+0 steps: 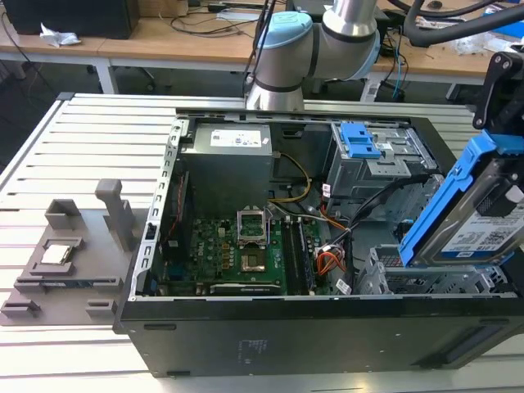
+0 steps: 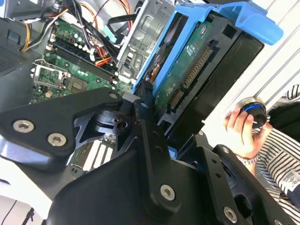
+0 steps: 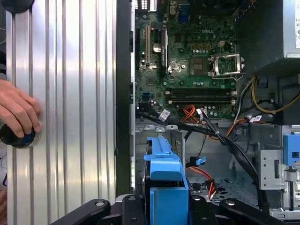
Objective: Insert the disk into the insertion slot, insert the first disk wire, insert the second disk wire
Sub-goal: 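Insert the disk into the insertion slot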
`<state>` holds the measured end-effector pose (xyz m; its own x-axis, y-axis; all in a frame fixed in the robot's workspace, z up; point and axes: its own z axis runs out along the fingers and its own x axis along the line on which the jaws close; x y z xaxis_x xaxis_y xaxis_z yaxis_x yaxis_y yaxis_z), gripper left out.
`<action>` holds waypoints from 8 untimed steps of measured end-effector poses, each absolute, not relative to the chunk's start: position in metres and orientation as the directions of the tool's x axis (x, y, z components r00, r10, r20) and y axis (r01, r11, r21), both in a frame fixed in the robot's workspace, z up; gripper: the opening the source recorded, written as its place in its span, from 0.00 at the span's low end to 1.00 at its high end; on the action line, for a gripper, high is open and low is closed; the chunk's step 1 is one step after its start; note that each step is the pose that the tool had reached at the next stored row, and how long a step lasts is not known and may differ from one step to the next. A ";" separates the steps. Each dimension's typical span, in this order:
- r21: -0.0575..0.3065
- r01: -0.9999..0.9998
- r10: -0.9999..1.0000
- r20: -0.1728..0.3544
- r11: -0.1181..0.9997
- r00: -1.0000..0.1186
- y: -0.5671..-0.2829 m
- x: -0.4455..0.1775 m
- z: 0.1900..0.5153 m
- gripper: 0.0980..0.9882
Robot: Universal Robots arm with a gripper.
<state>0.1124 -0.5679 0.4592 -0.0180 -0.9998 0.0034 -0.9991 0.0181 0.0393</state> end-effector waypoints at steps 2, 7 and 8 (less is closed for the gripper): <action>0.039 -0.999 -1.000 0.003 0.018 -0.018 -0.563 0.112 0.459 0.30; 0.039 -0.999 -1.000 0.003 0.018 -0.018 -0.556 0.112 0.459 0.30; 0.039 -0.999 -1.000 0.003 0.018 -0.018 -0.556 0.112 0.459 0.30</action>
